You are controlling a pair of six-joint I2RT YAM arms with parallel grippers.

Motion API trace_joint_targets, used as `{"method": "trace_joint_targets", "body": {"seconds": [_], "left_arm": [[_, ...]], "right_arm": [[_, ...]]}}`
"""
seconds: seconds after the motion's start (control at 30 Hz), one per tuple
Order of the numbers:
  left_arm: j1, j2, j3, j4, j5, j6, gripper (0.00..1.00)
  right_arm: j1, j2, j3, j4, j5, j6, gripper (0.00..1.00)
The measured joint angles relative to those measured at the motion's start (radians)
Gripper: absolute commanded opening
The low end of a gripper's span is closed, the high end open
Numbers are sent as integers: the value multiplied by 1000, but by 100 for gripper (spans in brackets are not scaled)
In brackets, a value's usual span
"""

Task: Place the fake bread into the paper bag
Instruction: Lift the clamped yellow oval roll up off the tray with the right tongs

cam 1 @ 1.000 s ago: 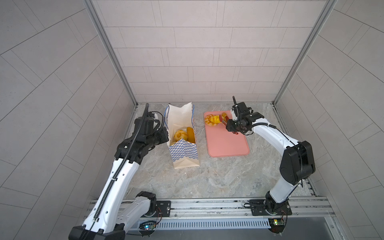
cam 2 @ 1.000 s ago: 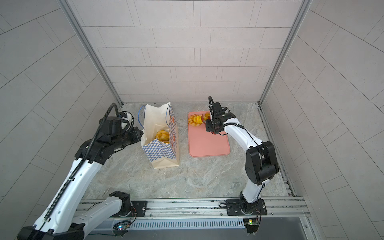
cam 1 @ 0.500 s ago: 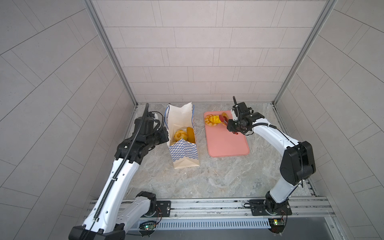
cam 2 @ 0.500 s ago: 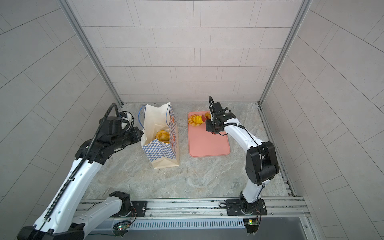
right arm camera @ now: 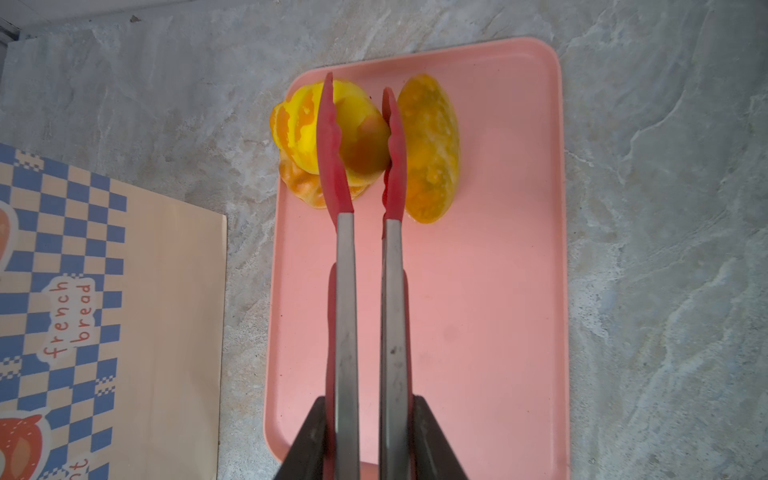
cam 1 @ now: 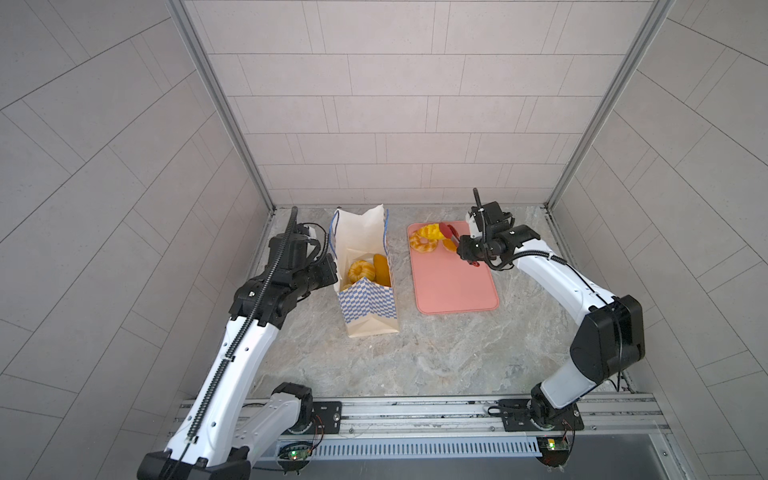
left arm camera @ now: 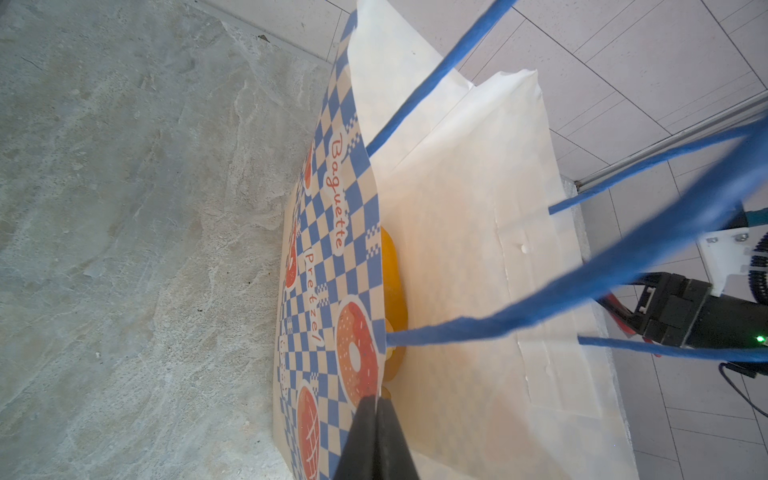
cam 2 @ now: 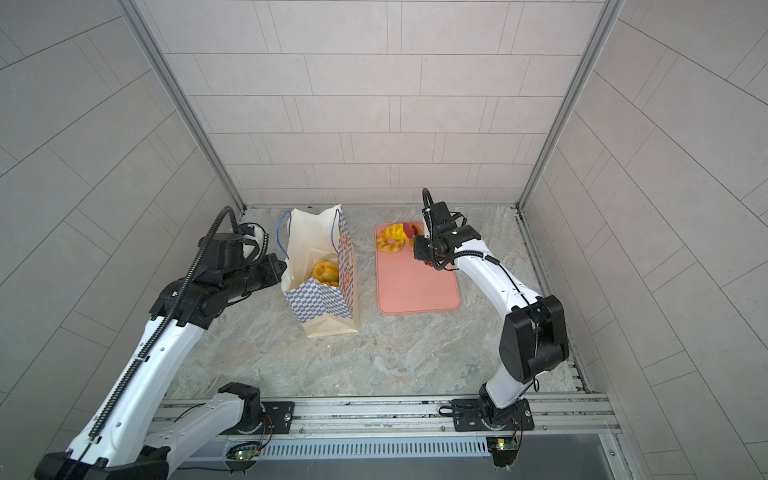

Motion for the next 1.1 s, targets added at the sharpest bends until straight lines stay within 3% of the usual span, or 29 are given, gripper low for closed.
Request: {"method": "trace_joint_targets", "body": {"seconds": [0.53, 1.1], "left_arm": [[0, 0, 0, 0, 0, 0, 7], [0, 0, 0, 0, 3, 0, 7]], "right_arm": [[0, -101, -8, -6, 42, -2, 29], [0, -159, 113, -47, 60, -9, 31]]}}
